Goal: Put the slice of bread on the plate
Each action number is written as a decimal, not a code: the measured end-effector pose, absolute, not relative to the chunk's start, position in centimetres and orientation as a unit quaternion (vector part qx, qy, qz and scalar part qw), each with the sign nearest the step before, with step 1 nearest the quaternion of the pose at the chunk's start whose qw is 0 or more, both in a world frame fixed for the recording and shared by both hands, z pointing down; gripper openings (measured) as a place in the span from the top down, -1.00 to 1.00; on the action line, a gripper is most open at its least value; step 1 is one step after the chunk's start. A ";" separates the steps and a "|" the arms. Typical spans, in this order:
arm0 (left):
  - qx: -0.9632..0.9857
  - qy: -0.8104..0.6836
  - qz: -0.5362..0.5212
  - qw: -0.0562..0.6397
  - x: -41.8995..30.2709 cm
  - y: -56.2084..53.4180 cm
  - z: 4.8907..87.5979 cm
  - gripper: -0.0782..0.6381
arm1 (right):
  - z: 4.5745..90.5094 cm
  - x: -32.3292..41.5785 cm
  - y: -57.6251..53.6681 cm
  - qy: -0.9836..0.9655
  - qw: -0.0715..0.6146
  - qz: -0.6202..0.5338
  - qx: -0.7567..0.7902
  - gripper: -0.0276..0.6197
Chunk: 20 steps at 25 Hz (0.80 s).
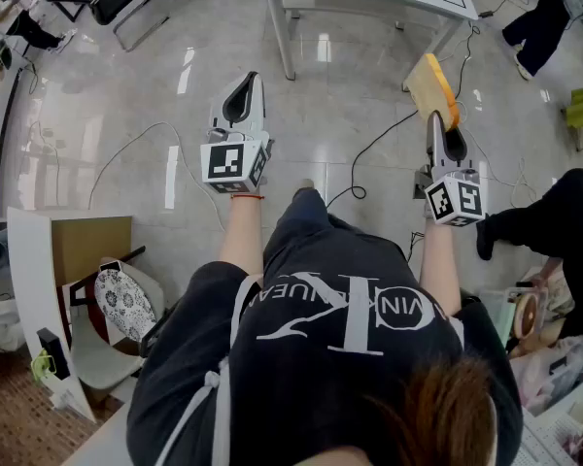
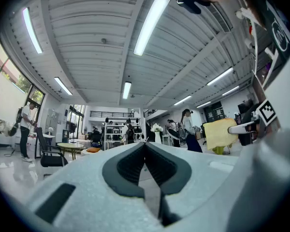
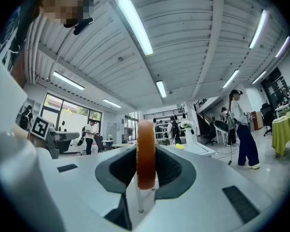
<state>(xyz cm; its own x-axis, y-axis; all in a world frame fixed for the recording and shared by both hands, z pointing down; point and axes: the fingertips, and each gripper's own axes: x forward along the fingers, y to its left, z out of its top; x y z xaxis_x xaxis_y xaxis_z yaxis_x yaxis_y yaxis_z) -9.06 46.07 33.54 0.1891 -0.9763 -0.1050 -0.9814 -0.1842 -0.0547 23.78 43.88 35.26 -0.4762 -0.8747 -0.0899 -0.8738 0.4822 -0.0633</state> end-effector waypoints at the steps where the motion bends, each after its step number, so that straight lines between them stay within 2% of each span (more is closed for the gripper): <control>1: -0.770 0.635 0.024 0.056 -9.1 46.1 33.5 0.78 | 35.2 23.7 43.9 0.859 0.056 -0.004 -0.509 0.64; 20: -0.771 0.635 0.028 0.044 -8.7 43.2 34.2 0.75 | 35.3 24.3 41.3 0.861 0.058 -0.008 -0.505 0.64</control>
